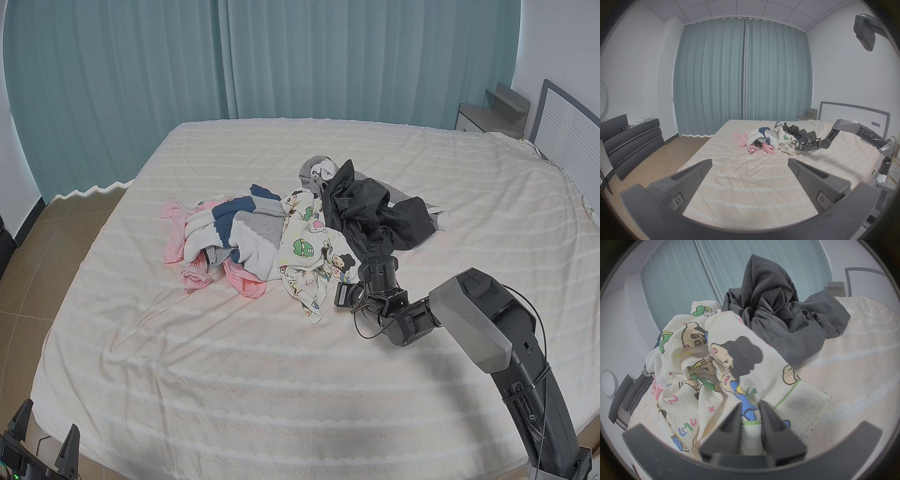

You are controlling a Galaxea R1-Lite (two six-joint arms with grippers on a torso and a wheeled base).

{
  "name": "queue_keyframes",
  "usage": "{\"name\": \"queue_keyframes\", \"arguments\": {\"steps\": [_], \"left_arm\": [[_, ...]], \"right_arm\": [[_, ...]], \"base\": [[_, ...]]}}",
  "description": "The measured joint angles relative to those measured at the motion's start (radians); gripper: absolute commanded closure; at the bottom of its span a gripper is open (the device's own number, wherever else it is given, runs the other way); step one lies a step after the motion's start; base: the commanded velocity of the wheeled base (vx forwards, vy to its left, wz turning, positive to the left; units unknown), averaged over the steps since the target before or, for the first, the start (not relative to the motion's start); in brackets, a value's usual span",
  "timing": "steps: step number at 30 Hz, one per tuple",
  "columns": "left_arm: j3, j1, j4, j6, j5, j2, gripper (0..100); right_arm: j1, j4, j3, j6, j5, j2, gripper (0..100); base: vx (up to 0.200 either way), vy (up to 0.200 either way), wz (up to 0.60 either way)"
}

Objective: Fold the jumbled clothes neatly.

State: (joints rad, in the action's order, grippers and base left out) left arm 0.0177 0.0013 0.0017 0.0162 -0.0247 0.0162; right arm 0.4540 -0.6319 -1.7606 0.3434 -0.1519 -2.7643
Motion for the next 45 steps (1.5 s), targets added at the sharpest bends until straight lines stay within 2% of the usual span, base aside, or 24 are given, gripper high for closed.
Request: {"name": "queue_keyframes", "arguments": {"steps": [7,13,29,45], "left_arm": [[0.000,0.000,0.000,0.000,0.000,0.000,0],[0.000,0.000,0.000,0.000,0.000,0.000,0],[0.000,0.000,0.000,-0.002,0.000,0.000,0],[0.000,0.000,0.000,-0.003,0.000,0.000,0]], "right_arm": [[0.004,-0.016,0.027,0.001,-0.017,0.007,100],[0.008,-0.074,0.137,0.010,-0.020,0.056,100],[0.050,-0.355,0.783,0.019,-0.013,0.405,100],[0.148,-0.667,1.419,0.020,-0.009,0.749,100]], "base": [[0.000,0.000,0.00],[0.000,0.000,0.00],[0.000,0.000,0.00],[0.000,0.000,0.00]]}}
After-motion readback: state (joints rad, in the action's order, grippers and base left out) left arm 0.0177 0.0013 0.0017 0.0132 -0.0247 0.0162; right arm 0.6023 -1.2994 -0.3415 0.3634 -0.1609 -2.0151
